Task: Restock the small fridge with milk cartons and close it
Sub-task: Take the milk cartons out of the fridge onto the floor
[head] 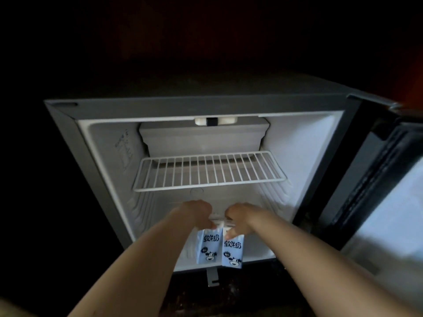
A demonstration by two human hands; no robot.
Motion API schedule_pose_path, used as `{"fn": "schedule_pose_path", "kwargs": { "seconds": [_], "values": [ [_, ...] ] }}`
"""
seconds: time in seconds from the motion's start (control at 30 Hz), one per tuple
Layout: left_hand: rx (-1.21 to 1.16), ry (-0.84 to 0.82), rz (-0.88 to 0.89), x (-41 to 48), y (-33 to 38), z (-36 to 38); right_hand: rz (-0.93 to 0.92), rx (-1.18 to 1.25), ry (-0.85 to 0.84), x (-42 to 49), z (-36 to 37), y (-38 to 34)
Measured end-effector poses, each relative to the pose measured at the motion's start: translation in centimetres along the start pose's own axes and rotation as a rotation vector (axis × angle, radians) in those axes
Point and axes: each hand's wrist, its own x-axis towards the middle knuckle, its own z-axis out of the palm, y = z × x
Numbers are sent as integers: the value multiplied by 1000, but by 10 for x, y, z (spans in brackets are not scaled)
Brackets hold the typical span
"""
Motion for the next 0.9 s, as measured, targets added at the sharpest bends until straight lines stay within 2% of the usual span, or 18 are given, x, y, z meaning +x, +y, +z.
{"fn": "schedule_pose_path", "kwargs": {
  "seconds": [0.13,0.27,0.63,0.77,0.9],
  "values": [
    [35,-95,5,-24,10,-3,1,-59,-24,-28,-11,-9],
    [60,-82,41,-55,20,-12,-36,-49,1,-64,-22,-16],
    [-1,156,236,-156,50,-58,-69,-124,256,-188,-55,-20],
    [212,334,229,-199,83,-80,-37,-145,319,-241,-70,-15],
    [269,456,264,-231,118,-100,7,-186,437,-296,-79,-6]
  ]
}}
